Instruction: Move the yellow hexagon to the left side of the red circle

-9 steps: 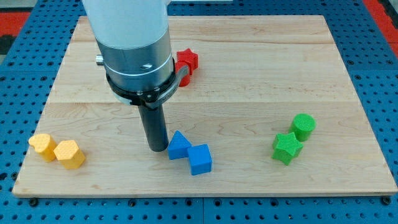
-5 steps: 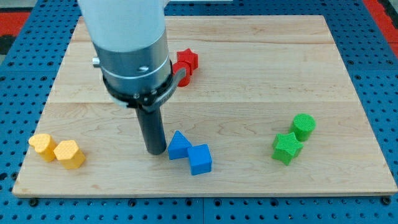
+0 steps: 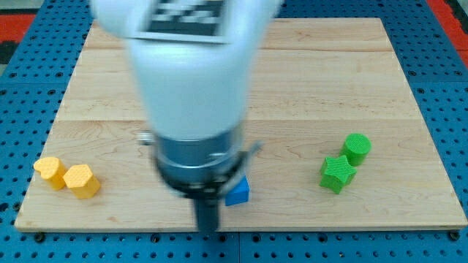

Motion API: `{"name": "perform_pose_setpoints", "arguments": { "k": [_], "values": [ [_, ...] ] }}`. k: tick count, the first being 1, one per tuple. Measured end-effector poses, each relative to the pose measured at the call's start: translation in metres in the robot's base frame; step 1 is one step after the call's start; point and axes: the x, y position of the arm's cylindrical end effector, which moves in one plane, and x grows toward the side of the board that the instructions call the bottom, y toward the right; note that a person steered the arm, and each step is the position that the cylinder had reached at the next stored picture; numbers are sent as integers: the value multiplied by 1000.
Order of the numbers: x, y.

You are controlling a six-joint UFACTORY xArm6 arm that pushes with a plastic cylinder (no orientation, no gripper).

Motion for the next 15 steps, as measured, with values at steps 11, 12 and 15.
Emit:
{"name": "perform_pose_setpoints", "arguments": {
  "k": [11, 12, 15],
  "values": [
    [-72, -140],
    [-43, -81],
    [-98, -37]
  ]
}}
